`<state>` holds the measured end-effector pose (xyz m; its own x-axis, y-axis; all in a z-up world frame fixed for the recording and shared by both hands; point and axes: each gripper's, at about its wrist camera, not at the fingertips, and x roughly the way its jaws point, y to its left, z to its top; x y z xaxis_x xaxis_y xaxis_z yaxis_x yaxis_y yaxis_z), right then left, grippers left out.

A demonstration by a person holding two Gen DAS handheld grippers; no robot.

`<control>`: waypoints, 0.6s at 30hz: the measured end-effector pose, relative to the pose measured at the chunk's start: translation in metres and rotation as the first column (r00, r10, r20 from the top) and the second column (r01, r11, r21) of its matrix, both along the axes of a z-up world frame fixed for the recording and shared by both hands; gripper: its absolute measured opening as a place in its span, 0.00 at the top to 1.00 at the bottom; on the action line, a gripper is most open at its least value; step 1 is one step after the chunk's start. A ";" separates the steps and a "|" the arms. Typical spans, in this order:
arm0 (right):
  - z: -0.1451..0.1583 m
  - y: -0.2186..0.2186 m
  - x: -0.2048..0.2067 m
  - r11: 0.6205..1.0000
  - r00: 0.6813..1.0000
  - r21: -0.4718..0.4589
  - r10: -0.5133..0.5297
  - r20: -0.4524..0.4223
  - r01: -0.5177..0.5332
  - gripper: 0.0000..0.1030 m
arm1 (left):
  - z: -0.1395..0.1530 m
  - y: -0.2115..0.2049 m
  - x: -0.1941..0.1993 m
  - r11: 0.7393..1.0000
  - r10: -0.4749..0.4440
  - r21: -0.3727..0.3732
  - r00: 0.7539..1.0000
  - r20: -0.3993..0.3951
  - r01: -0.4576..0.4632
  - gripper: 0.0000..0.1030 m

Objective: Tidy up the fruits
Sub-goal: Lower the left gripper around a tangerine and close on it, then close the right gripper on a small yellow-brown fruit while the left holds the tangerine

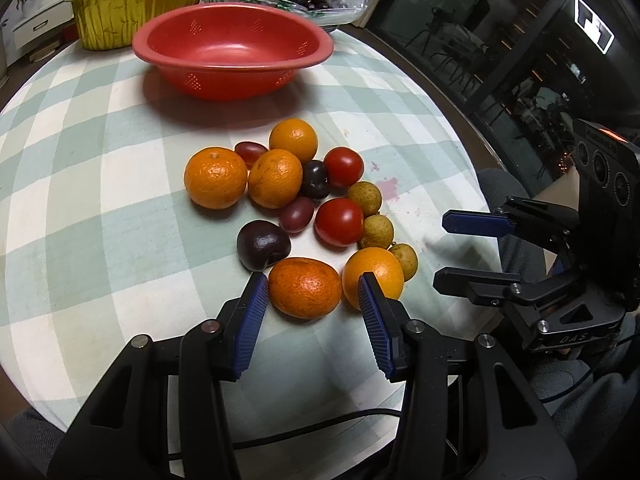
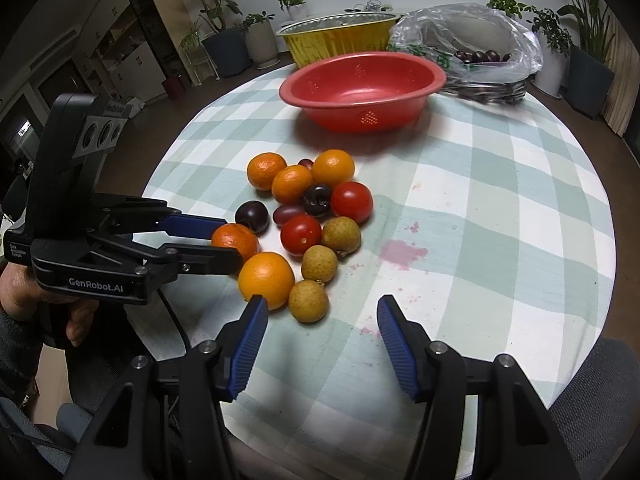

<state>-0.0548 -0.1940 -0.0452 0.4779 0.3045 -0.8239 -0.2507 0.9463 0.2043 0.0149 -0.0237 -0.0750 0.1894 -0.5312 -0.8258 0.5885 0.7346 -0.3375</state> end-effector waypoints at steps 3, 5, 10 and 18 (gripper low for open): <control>0.000 0.000 0.000 1.000 1.000 0.001 0.001 -0.003 -0.001 0.41 | 0.000 0.002 0.001 1.000 0.006 -0.004 1.000 0.008 -0.006 0.66; -0.001 0.001 -0.001 1.000 1.000 0.001 0.002 -0.005 -0.002 0.41 | 0.000 0.002 0.000 1.000 0.006 -0.007 1.000 0.009 -0.006 0.67; -0.001 0.004 -0.001 1.000 1.000 -0.001 0.015 -0.004 -0.015 0.42 | 0.000 0.004 -0.002 1.000 0.004 -0.008 1.000 0.019 -0.003 0.68; -0.010 0.012 0.001 0.997 0.998 -0.036 0.067 -0.019 -0.067 0.55 | 0.006 0.020 -0.010 0.999 0.040 -0.024 0.999 0.028 -0.039 0.68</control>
<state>-0.0540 -0.1818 -0.0552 0.4423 0.3048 -0.8435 -0.3103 0.9344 0.1749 0.0052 -0.0039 -0.0695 0.2340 -0.5417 -0.8073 0.5689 0.7497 -0.3382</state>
